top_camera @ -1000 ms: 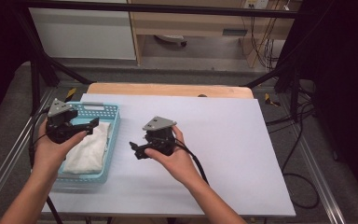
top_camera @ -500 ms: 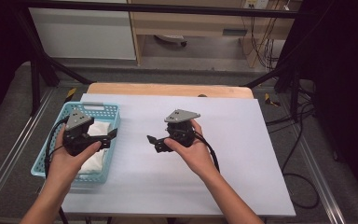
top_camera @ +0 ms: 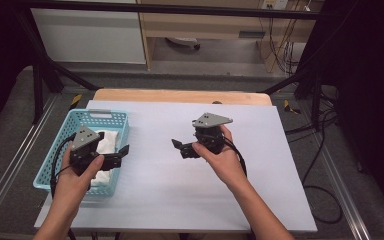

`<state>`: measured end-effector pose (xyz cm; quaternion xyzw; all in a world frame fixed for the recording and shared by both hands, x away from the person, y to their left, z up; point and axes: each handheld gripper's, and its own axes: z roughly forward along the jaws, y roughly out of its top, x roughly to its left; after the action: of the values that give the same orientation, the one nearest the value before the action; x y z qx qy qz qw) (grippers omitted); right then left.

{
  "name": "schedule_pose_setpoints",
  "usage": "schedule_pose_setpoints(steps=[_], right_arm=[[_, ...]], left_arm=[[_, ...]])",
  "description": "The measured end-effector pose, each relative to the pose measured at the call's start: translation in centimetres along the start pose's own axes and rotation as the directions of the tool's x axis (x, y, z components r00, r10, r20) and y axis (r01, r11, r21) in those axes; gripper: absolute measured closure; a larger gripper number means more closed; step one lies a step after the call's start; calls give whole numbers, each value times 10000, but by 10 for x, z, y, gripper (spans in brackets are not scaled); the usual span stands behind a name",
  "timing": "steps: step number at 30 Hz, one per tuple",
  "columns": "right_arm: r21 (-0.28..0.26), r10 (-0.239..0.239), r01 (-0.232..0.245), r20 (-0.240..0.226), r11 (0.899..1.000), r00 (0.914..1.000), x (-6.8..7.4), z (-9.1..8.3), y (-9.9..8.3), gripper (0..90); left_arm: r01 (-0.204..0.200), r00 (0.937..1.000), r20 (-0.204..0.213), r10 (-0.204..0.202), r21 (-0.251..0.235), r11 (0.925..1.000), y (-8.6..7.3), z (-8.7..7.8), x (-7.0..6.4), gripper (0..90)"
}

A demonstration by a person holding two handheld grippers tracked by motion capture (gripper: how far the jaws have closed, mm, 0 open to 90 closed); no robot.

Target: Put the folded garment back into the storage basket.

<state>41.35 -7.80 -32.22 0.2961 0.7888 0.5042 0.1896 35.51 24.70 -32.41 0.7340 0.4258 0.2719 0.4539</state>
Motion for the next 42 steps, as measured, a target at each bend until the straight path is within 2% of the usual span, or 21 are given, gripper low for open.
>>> schedule_pose_setpoints(steps=[6, 8, 13, 17, 20, 25, 29, 42], right_arm=[[-422, 208, -200, 197, 9989, 9996, -12, -12, -2, 82], [-617, 246, -225, 334, 9978, 9991, -16, -16, -3, 83], [-1003, 423, -361, 610, 9943, 9972, -26, -27, -5, 84], [-1124, 549, -461, 764, 9926, 9956, -36, -37, -7, 84], [-1223, 644, -537, 849, 9910, 9943, -40, -44, -9, 84], [-1327, 770, -643, 932, 9891, 9927, -50, -57, -15, 88], [-1394, 868, -723, 1008, 9876, 9911, -58, -69, -20, 90], [-1739, 1481, -1178, 1733, 9777, 9737, -85, -111, -40, 74]], left_arm=[[-11, 9999, 125, 12, -82, 10000, -11, -2, -3, 74], [158, 9998, 111, -157, -87, 9998, -15, -2, -2, 72], [267, 9996, -2, -267, -49, 9996, -24, -4, 1, 72], [187, 9998, -28, -187, 103, 9998, -29, -5, 0, 72], [290, 9996, -68, -289, 68, 9996, -32, -7, 1, 76], [282, 9995, 133, -283, 57, 9996, -41, -8, 0, 77], [306, 9995, 123, -306, 22, 9995, -47, -9, 1, 77], [399, 9992, 89, -399, 78, 9992, -54, -9, 6, 75]])
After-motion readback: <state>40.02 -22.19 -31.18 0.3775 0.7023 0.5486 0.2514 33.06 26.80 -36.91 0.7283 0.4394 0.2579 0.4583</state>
